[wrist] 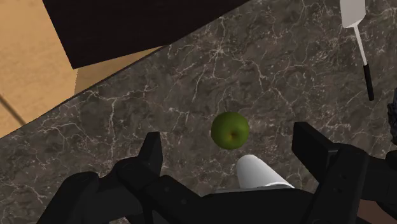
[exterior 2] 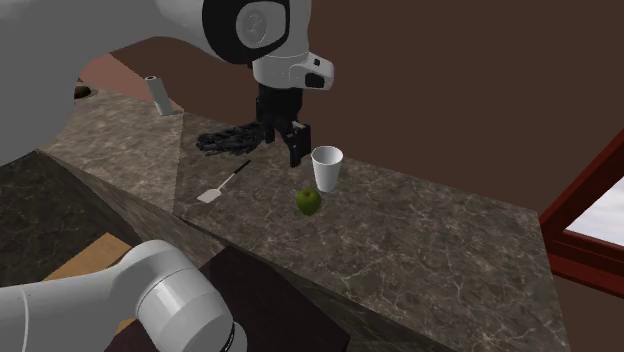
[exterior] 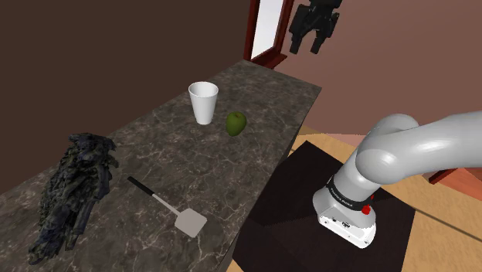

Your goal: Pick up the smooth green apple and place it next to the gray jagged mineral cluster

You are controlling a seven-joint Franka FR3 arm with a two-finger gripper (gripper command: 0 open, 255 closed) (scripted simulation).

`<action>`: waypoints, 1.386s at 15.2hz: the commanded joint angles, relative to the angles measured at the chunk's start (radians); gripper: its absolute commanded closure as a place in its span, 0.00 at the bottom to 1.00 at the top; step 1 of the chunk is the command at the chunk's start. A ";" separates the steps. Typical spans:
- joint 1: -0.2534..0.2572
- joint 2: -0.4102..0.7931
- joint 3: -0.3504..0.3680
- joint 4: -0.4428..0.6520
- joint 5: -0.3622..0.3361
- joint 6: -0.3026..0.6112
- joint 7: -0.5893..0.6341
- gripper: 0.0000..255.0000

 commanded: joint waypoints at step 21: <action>-0.054 0.650 0.195 0.040 -0.036 0.443 0.421 0.00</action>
